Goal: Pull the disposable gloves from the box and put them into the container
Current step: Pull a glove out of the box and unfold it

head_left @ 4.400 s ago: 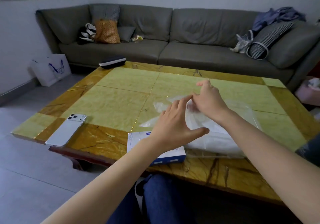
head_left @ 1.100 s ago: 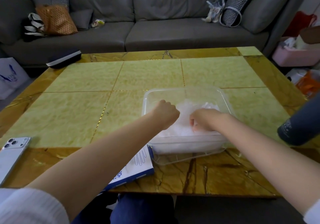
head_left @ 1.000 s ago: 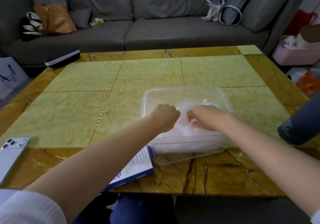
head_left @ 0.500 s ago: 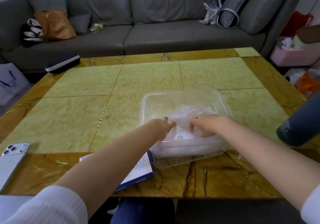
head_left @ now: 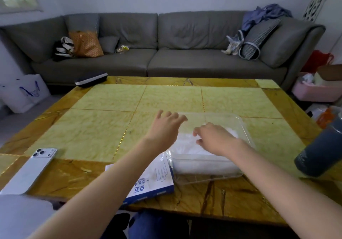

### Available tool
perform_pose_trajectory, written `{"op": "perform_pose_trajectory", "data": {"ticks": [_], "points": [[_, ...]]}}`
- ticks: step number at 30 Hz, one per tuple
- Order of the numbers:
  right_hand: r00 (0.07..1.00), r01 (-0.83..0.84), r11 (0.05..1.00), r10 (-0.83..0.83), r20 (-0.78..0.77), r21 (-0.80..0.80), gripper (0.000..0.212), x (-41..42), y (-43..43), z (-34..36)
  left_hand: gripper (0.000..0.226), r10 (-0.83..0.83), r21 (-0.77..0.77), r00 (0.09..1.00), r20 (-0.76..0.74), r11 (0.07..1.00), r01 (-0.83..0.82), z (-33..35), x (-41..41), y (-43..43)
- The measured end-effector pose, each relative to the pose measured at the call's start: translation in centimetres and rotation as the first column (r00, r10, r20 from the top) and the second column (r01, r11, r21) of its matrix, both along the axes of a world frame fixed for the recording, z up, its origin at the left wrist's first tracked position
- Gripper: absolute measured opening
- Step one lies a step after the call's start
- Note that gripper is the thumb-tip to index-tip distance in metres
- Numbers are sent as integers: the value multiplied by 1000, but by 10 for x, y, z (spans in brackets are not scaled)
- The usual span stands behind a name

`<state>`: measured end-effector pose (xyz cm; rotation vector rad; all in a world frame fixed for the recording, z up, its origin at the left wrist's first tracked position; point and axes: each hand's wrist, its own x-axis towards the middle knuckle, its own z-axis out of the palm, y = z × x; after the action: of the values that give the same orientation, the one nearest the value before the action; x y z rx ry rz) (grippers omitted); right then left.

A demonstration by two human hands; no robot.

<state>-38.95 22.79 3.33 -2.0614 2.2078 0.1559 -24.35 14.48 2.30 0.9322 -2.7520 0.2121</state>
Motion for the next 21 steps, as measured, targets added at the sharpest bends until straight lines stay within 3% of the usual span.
{"op": "perform_pose_trajectory", "data": {"ticks": [3, 9, 11, 16, 21], "points": [[984, -135, 963, 157, 78, -233, 37, 31, 5, -12, 44, 185, 125, 969, -162, 978, -166, -16, 39, 4], [920, -217, 802, 358, 158, -556, 37, 90, 17, -50, 37, 405, 337, 905, -128, 876, -344, -62, 106, 27], [901, -243, 799, 396, 177, -550, 40, 106, 24, -71, 36, 437, 381, 892, -113, 849, -367, -79, 124, 37], [905, -192, 914, 305, 295, -358, 53, 125, 24, -100, 41, 467, 472, 869, -161, 810, -348, -106, 138, 51], [924, -54, 965, 146, 353, -258, 34, 134, 12, -108, 43, 468, 549, 858, -212, 783, -291, -112, 142, 53]]}}
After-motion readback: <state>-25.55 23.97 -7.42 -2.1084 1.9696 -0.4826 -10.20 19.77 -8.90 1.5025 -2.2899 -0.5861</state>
